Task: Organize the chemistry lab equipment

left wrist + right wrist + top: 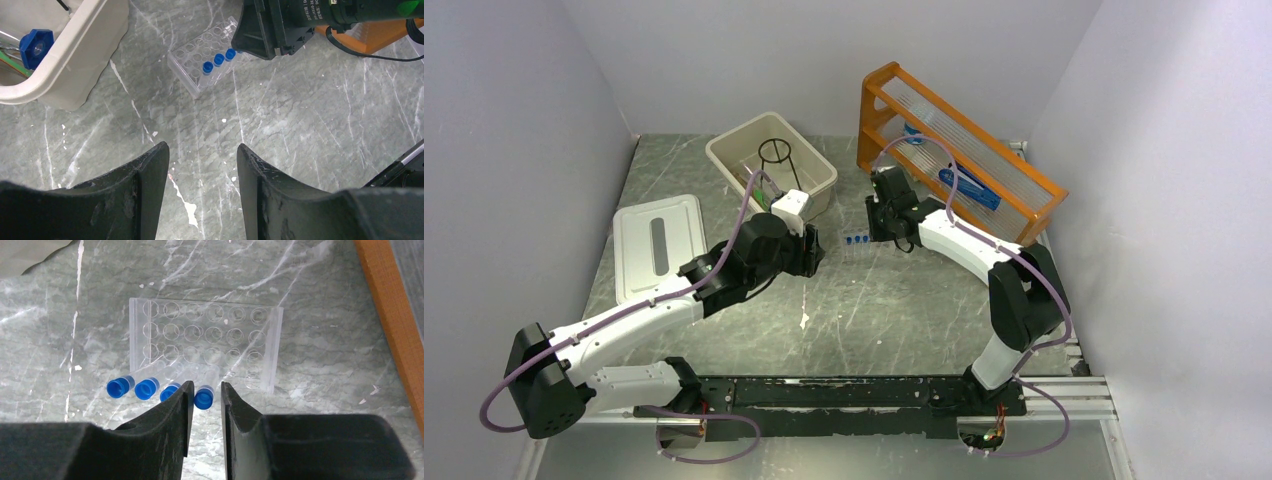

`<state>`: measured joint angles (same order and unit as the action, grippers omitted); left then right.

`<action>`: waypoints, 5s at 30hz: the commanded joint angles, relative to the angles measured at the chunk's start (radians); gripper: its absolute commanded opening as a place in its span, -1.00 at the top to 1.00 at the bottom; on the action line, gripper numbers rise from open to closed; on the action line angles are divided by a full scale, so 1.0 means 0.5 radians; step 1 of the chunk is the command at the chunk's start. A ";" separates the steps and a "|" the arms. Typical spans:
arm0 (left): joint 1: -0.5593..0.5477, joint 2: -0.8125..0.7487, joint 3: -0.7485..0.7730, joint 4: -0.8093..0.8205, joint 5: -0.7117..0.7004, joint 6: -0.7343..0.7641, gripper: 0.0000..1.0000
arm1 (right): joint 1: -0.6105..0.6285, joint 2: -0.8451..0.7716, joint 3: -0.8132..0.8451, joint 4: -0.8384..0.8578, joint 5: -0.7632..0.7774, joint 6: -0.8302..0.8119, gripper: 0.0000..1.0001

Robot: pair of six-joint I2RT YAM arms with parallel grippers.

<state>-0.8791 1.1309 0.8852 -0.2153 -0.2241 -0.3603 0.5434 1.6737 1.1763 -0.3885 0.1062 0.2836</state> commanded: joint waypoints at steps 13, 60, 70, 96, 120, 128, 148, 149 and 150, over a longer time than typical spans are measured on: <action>-0.005 -0.005 0.049 -0.045 -0.090 -0.034 -0.14 | -0.016 -0.141 0.042 -0.045 0.029 0.068 0.29; 1.836 1.324 0.534 -0.558 0.230 0.013 0.08 | -0.013 -0.936 -0.598 0.505 -0.532 0.491 0.25; 1.838 1.425 0.511 -0.528 0.265 -0.011 0.39 | -0.013 -0.940 -0.628 0.516 -0.534 0.502 0.25; 1.835 0.731 0.258 -0.502 0.757 -0.105 0.90 | 0.108 -0.784 -0.509 0.532 -0.667 0.626 0.19; 1.835 0.491 0.034 -0.415 0.993 -0.263 0.90 | 1.002 0.660 0.105 1.569 -0.804 1.549 -0.45; 1.838 0.483 0.041 -0.448 0.991 -0.244 0.90 | 1.010 0.963 0.302 1.786 -0.826 1.790 -0.42; 1.841 0.075 0.149 -0.727 0.674 -0.212 0.48 | 1.009 0.773 0.095 2.477 -0.801 1.743 1.00; 1.841 0.039 0.196 -0.767 0.649 -0.202 0.35 | 1.009 0.737 0.104 2.465 -0.822 1.714 1.00; 1.841 0.011 0.261 -0.801 0.628 -0.194 0.25 | 1.007 0.699 0.119 2.426 -0.842 1.678 1.00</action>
<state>0.0380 1.2003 0.9154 -0.5297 0.1825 -0.4828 1.0473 2.1323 1.2209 0.7589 -0.2844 1.2098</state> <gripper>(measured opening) 0.297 0.233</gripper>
